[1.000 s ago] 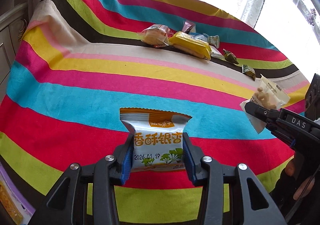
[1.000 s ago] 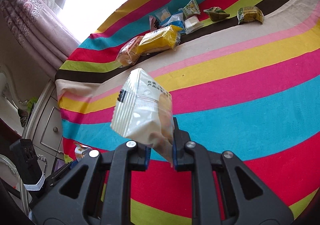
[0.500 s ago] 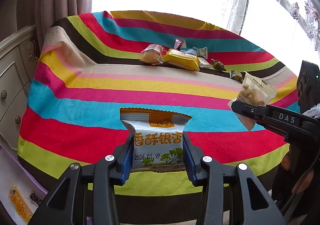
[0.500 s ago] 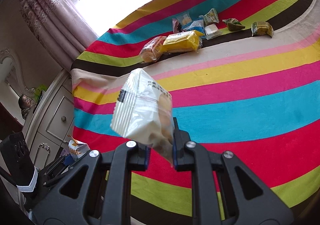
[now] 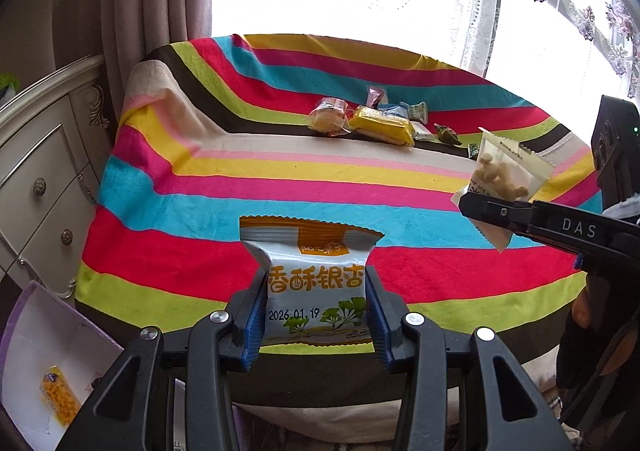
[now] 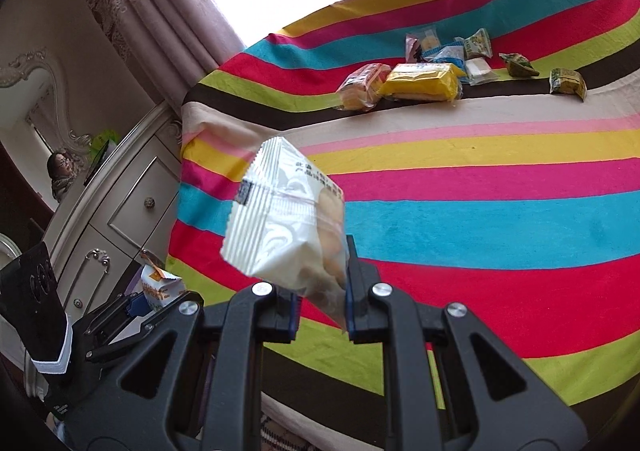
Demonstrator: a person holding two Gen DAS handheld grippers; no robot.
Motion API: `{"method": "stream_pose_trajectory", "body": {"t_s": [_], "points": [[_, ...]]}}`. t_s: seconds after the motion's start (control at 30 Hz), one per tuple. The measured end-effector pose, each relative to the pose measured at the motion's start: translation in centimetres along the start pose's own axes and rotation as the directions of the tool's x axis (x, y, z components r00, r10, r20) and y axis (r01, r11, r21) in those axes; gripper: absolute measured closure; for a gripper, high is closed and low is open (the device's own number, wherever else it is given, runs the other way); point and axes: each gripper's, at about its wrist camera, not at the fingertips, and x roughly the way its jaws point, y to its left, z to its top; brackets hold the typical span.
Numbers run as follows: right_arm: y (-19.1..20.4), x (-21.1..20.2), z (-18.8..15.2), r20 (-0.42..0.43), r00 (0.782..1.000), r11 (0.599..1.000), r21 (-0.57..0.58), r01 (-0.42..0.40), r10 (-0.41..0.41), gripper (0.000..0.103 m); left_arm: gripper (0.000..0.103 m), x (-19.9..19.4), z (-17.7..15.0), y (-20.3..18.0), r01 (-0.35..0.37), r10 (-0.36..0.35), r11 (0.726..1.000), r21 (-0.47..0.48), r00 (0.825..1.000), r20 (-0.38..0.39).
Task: Organize snacks
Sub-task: 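Carry both packets to the purple-rimmed white box and open both tools over it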
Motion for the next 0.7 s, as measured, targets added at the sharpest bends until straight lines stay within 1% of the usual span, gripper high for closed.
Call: {"method": "stream_pose_trajectory", "body": {"t_s": [0.43,0.7], "points": [[5.1,1.2,-1.5,-0.058,0.997,0.990,-0.129,-0.059,0.052,0.083,0.058,-1.7,-1.2,2.8,-0.026,0.026,0.998,-0.049,1.000,0.000],[8.8,1.7,-2.7,-0.103,0.990,0.968,-0.224,-0.114,0.092,0.083,0.058,-3.1,-2.0,5.0,-0.059,0.059,0.995,-0.076,0.998,0.000]]}}
